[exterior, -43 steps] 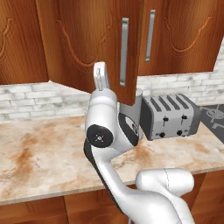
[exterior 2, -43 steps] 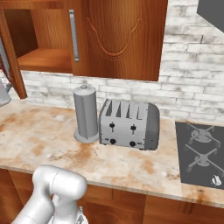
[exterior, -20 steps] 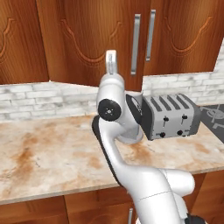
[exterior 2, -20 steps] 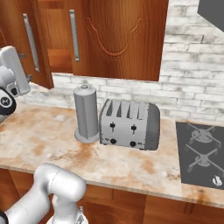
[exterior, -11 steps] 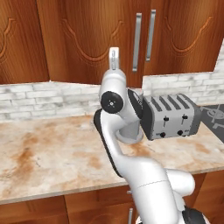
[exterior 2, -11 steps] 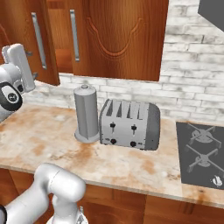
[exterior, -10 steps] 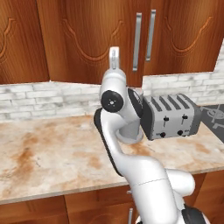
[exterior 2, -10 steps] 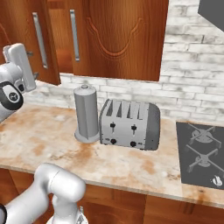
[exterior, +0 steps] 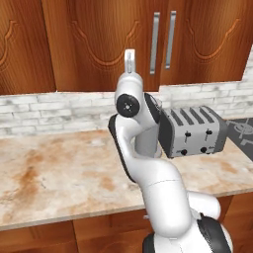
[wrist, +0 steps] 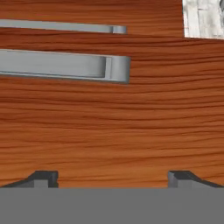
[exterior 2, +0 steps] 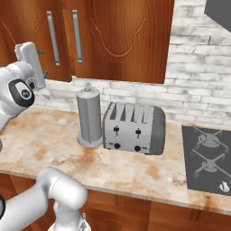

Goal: Pick up the dish brush and dish brush from the sink, and place them back in the cabinet, and close the cabinet doors.

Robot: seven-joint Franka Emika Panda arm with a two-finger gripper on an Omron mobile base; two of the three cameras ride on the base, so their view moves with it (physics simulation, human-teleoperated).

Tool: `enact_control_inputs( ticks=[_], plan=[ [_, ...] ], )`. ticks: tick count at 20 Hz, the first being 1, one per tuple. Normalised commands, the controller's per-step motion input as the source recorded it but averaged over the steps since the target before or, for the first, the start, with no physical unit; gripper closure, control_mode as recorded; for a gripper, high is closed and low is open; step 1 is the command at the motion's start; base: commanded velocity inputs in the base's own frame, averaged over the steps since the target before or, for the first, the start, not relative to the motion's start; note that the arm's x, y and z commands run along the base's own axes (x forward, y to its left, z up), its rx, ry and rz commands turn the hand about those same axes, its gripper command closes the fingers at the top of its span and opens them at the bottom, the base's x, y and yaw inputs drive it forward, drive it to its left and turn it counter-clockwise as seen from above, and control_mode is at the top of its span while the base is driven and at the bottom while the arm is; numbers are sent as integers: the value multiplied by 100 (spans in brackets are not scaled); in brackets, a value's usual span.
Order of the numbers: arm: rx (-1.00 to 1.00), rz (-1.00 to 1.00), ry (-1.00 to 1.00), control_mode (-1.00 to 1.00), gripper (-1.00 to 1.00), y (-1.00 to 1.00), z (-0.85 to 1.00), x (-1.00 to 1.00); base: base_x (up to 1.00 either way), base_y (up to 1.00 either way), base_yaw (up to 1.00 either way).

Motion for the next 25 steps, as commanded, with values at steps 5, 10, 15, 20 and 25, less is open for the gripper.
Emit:
enact_control_inputs(
  ticks=[5, 10, 15, 20, 25],
  plan=[
    [0, 1, -3, -100, -100, -14, -13, 46, 0, 0, 0],
    [0, 0, 0, -100, -100, -10, -2, 34, 0, 0, 0],
    [0, 0, 0, -100, -100, -1, 0, 15, 0, 0, 0],
    [0, 0, 0, -100, -100, 0, 0, 0, 0, 0, 0],
    [0, 0, 0, -100, -100, 0, 0, 0, 0, 0, 0]
  ],
)
